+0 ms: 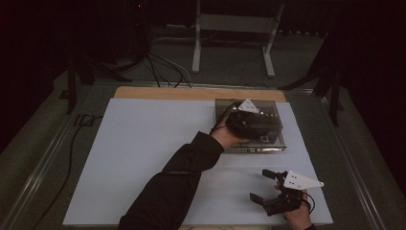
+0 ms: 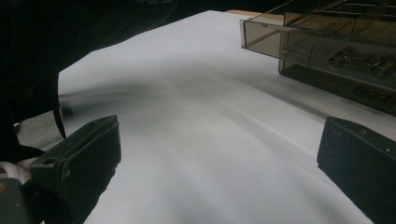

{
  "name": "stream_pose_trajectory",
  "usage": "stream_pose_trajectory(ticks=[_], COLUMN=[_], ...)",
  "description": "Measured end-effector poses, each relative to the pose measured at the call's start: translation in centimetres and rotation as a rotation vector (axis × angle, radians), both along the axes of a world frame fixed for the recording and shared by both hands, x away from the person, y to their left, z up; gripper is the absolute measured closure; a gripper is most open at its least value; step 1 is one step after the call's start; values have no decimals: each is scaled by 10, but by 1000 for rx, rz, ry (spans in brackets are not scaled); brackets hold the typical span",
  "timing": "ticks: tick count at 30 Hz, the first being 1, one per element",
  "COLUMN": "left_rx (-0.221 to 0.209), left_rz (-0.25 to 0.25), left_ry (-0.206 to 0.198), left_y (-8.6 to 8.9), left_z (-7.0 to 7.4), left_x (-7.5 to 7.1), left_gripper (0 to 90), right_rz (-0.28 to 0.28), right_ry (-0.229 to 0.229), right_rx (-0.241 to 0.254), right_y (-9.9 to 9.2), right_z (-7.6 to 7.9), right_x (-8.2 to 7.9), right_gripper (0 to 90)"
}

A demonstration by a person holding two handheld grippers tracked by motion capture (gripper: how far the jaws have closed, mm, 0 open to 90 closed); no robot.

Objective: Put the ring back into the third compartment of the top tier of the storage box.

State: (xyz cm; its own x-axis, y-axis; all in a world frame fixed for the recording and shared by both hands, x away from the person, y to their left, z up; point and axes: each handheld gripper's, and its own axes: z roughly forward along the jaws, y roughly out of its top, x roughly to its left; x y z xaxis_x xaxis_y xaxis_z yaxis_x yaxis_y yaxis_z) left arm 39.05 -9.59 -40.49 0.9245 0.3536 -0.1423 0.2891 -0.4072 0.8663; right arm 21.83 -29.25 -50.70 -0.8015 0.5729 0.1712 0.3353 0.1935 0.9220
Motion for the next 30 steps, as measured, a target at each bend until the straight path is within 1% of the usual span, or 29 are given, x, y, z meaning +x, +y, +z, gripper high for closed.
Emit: stream_pose_trajectory(ticks=[1,2,3,4,5,6,11,12,13,14,18,20,22,23,24,28,30], left_rx=[-7,-12,-16,-16,-16,-16,-15,-11,-6,-6,-8,3,3,3,12,28,29], left_rz=[8,13,14,14,23,23,44,57,64,64,93,106,122,122,133,161,172], left_ry=[3,-6,-5,-5,-7,-7,-10,-11,-14,-14,-20,-27,-23,-23,-24,-34,-25], left_y=[9,18,23,23,31,31,53,61,65,65,80,87,95,95,102,116,125], left_z=[2,4,5,5,7,7,9,9,9,9,10,10,10,10,11,13,13], left_x=[-1,-3,-3,-3,-4,-4,-6,-6,-7,-7,-9,-10,-10,-10,-11,-14,-15], left_gripper=[434,428,426,415,406,405,395,387,379,368,364,349,341,323,301,251,217], right_rz=[2,3,3,3,1,-1,-5,-4,-3,-3,1,2,2,3,3,5,7], right_ry=[2,3,4,4,9,9,11,10,8,8,11,10,11,11,12,11,10], right_rx=[0,-2,-3,-3,-1,1,5,1,-3,-3,-2,-2,-2,-2,-1,-4,-6], right_y=[0,0,0,0,0,0,0,0,0,0,0,0,0,0,1,2,2], right_z=[0,-1,-1,-1,-2,-2,-2,-2,-3,-3,-2,-2,-2,-3,-2,-2,-2], right_x=[0,0,1,1,1,2,2,3,3,3,3,3,3,3,3,3,3], right_gripper=[0,0,0,0,0,0,0,0,0,0,0,0,0,0,0,0,0])
